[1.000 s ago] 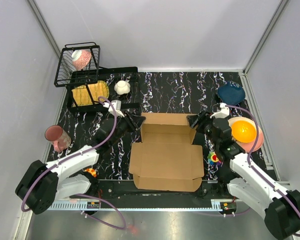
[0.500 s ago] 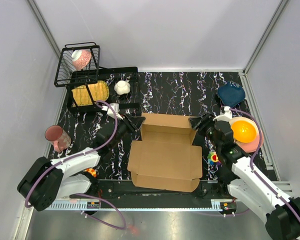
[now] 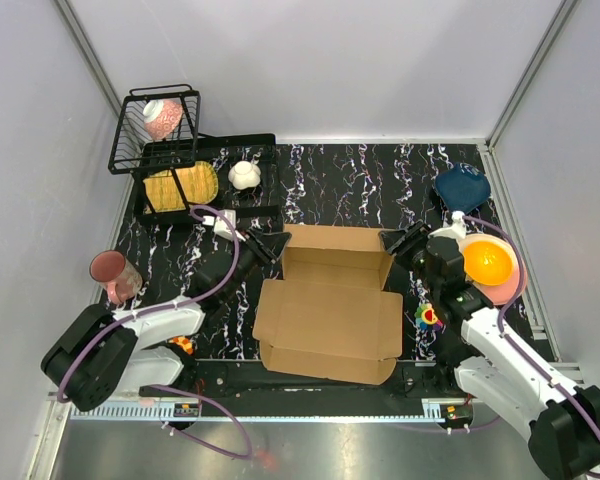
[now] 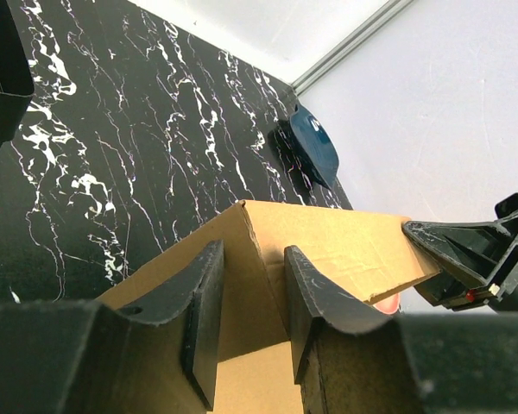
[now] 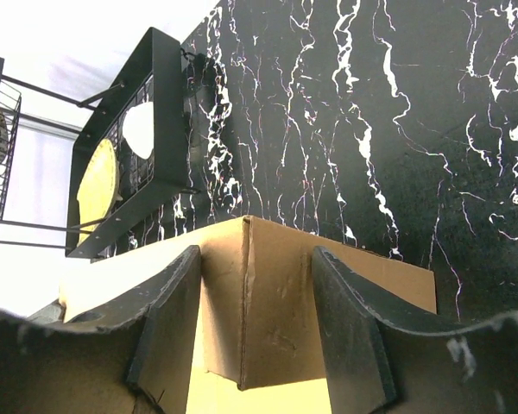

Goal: Fold the paper box

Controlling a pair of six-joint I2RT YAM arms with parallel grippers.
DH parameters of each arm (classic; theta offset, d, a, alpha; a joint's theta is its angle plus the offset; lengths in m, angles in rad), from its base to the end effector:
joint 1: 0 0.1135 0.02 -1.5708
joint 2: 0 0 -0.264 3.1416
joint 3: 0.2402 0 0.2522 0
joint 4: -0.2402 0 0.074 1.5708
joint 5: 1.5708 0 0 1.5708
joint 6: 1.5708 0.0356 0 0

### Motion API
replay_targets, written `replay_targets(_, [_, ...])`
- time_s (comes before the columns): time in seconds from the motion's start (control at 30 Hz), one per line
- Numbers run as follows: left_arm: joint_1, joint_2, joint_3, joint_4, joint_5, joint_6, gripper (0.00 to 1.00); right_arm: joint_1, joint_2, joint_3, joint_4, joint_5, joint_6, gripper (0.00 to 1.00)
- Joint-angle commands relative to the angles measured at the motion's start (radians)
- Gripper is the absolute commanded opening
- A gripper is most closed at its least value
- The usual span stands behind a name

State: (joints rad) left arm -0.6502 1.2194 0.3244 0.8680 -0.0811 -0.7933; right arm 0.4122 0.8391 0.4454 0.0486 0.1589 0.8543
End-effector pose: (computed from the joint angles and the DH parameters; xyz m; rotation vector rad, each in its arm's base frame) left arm 0.1917 -0.1421 0.2048 -0.1885 1.6912 -1.0417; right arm 0.1814 0.0732 0.2344 0.5400 1.8993 0.6938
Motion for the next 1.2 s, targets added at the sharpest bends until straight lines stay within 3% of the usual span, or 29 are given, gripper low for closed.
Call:
replay_targets(0.0, [-0.034, 0.074, -0.093, -0.247, 0.084, 0.022, 0.26, 0.017, 0.075, -0.092, -0.383, -0.096, 0.046, 0.45])
replay_targets(0.1, [-0.034, 0.046, -0.099, -0.248, 0.084, 0.023, 0.26, 0.017, 0.006, -0.114, -0.389, -0.101, 0.072, 0.50])
replay_targets(0.13, [-0.034, 0.037, -0.099, -0.257, 0.084, 0.025, 0.27, 0.017, -0.050, -0.119, -0.391, -0.099, 0.077, 0.60])
replay_targets(0.23, [-0.034, 0.003, -0.085, -0.293, 0.084, 0.034, 0.28, 0.016, -0.170, -0.114, -0.408, -0.072, 0.088, 0.77])
replay_targets(0.3, [-0.032, -0.015, -0.073, -0.311, 0.055, 0.042, 0.29, 0.016, -0.222, -0.102, -0.411, -0.046, 0.084, 0.82])
replay_targets(0.43, [-0.032, -0.031, -0.054, -0.343, 0.049, 0.045, 0.31, 0.016, -0.288, -0.077, -0.371, -0.025, 0.046, 0.88])
replay_targets(0.63, [-0.032, -0.057, -0.035, -0.392, 0.024, 0.046, 0.35, 0.014, -0.261, -0.025, -0.280, -0.030, -0.014, 0.90])
replay_targets(0.77, [-0.032, -0.086, -0.018, -0.423, 0.004, 0.046, 0.45, 0.016, -0.252, -0.027, -0.227, -0.056, -0.037, 0.87])
replay_targets(0.9, [-0.032, -0.101, 0.013, -0.455, -0.006, 0.054, 0.54, 0.016, -0.245, -0.054, -0.197, -0.079, -0.038, 0.74])
replay_targets(1.03, [-0.032, -0.075, 0.042, -0.458, 0.004, 0.055, 0.55, 0.016, -0.245, -0.088, -0.190, -0.088, -0.029, 0.53])
replay_targets(1.17, [-0.032, -0.051, 0.048, -0.434, 0.018, 0.046, 0.55, 0.016, -0.273, -0.138, -0.193, -0.091, -0.012, 0.42])
